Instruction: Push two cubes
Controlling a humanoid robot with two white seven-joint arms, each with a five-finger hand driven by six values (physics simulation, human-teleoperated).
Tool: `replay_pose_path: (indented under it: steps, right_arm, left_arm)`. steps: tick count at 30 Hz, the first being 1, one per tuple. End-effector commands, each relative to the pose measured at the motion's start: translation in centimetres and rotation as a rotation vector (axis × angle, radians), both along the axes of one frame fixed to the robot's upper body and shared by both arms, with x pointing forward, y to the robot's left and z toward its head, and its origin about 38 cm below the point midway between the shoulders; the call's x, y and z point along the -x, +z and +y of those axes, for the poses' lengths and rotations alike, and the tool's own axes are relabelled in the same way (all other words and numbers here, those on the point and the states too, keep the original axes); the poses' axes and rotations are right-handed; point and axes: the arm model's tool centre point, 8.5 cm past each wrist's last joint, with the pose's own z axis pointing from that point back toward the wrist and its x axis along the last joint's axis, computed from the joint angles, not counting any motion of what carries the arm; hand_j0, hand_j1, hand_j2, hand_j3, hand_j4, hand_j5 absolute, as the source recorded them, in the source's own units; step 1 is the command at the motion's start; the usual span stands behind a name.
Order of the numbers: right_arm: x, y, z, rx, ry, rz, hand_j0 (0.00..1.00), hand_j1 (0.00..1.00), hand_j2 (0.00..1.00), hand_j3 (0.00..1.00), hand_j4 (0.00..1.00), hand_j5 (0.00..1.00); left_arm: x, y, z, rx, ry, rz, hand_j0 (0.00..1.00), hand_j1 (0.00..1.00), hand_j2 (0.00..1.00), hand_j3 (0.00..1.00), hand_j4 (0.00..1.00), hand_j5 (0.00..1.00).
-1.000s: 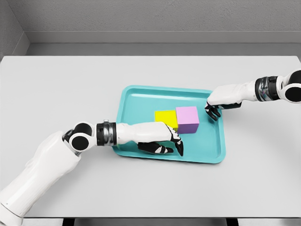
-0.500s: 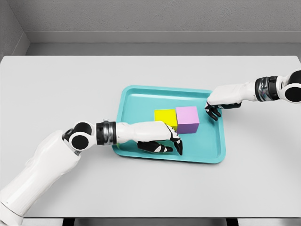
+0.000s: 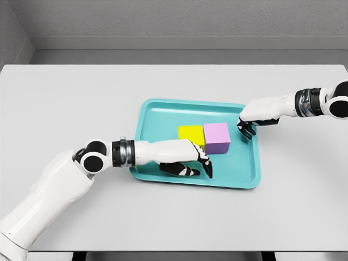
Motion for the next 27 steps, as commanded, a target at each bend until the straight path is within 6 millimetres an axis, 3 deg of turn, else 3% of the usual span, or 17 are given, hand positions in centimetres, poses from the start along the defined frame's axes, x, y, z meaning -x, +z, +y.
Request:
replay_pose_path:
  steps: [1, 6, 11, 14, 20, 22, 27]
  right_arm:
    - [-0.3, -0.7, -1.1, 0.122, 0.011, -0.062, 0.16, 0.16, 0.16, 0.16, 0.16, 0.16]
    - [-0.1, -0.7, -0.9, 0.121, 0.021, -0.063, 0.16, 0.16, 0.16, 0.16, 0.16, 0.16]
    - [0.4, -1.3, -0.2, 0.133, 0.051, -0.048, 0.15, 0.15, 0.15, 0.15, 0.15, 0.15]
    - [0.6, -1.7, 0.0, 0.139, 0.060, -0.039, 0.15, 0.15, 0.15, 0.15, 0.15, 0.15]
    - [0.9, -2.1, 0.5, 0.140, 0.077, -0.030, 0.15, 0.15, 0.15, 0.15, 0.15, 0.15]
    - [1.0, -2.4, 0.7, 0.144, 0.085, -0.025, 0.15, 0.15, 0.15, 0.15, 0.15, 0.15]
    - [1.1, -2.4, 1.0, 0.141, 0.092, -0.025, 0.15, 0.15, 0.15, 0.15, 0.15, 0.15]
  left_arm:
    - [0.3, 1.2, -0.1, 0.027, -0.011, -0.020, 0.56, 0.56, 0.56, 0.56, 0.56, 0.56]
    - [1.1, 2.6, 0.4, 0.059, -0.036, -0.035, 0.55, 0.55, 0.55, 0.55, 0.55, 0.55]
    - [1.2, 3.3, 3.3, 0.053, -0.022, -0.019, 0.54, 0.54, 0.54, 0.54, 0.54, 0.54]
    - [0.7, 3.0, 6.2, 0.011, 0.019, -0.002, 0.54, 0.54, 0.54, 0.54, 0.54, 0.54]
    - [-0.5, 1.9, 8.5, -0.015, 0.083, 0.039, 0.54, 0.54, 0.54, 0.54, 0.54, 0.54]
    - [-0.8, 2.0, 8.8, -0.012, 0.093, 0.044, 0.54, 0.54, 0.54, 0.54, 0.54, 0.54]
    - [-2.0, -0.4, 8.9, -0.023, 0.148, 0.105, 0.55, 0.55, 0.55, 0.55, 0.55, 0.55]
